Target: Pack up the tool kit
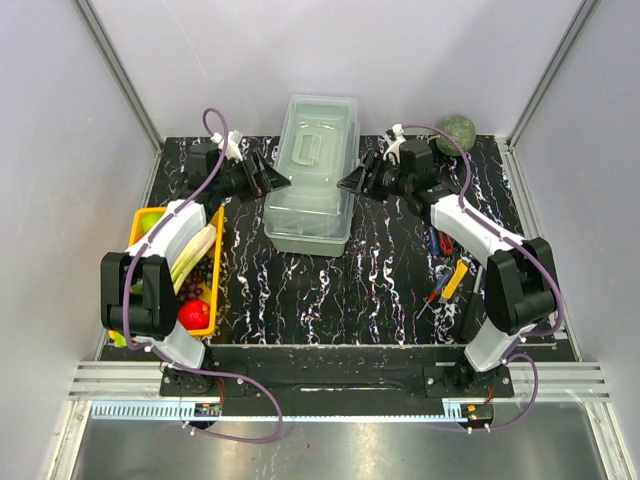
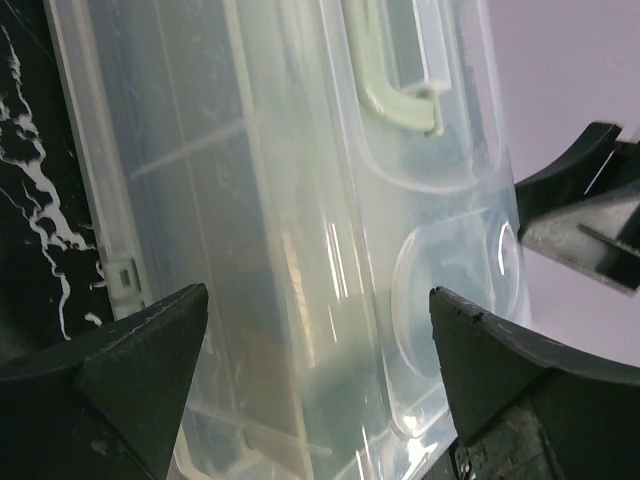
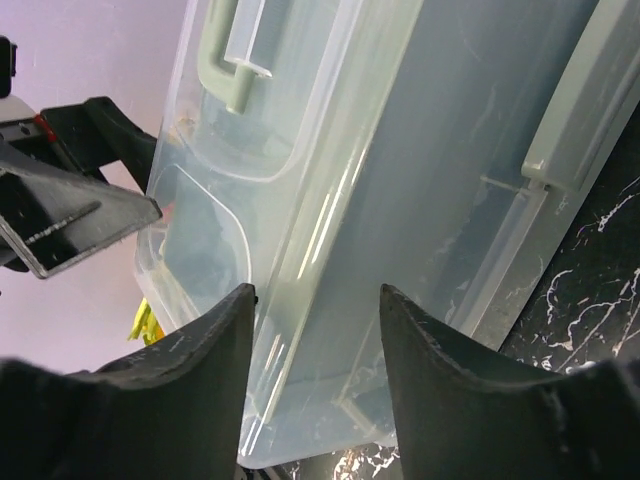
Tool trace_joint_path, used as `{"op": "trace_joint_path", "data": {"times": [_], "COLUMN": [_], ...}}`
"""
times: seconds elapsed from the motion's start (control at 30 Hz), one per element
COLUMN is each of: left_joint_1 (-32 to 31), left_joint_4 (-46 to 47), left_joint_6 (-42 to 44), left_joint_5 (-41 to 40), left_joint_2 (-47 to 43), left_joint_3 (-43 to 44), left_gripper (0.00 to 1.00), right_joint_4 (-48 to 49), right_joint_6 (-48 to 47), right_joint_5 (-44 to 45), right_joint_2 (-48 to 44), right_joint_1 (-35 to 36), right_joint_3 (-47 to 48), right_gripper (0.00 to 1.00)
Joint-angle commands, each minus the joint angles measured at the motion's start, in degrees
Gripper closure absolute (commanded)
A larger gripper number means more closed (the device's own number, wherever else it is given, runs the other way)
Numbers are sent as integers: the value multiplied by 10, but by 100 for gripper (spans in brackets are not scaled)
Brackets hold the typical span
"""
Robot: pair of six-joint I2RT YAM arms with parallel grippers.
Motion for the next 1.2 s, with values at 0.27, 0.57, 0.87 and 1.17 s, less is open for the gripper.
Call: {"op": "trace_joint_path", "data": {"times": [0.27,0.57,0.87,1.17], "left_joint_1": [-19,-27,-28,-28], "left_joint_4": [68,30,-50,-52], "left_joint_6": [-4,6,60,115], "left_joint_5": [37,14,-94,-177], "left_joint_2": [-123,-211,-223,-158], "left_joint_3": [-134,-189,-108,30], "left_gripper": [21,23,8,1], "right_joint_4": [-77,-78,-120,-144], "right_joint_6": [-8,25,-2,-36], "right_joint_5": [48,62,127,240], "right_joint_2": [-42,-98,-118,-184], "right_joint_1": [72,105,104,60], "right_joint_3": [-26,-88,-55,-60], "right_gripper": [52,51,37,1]}}
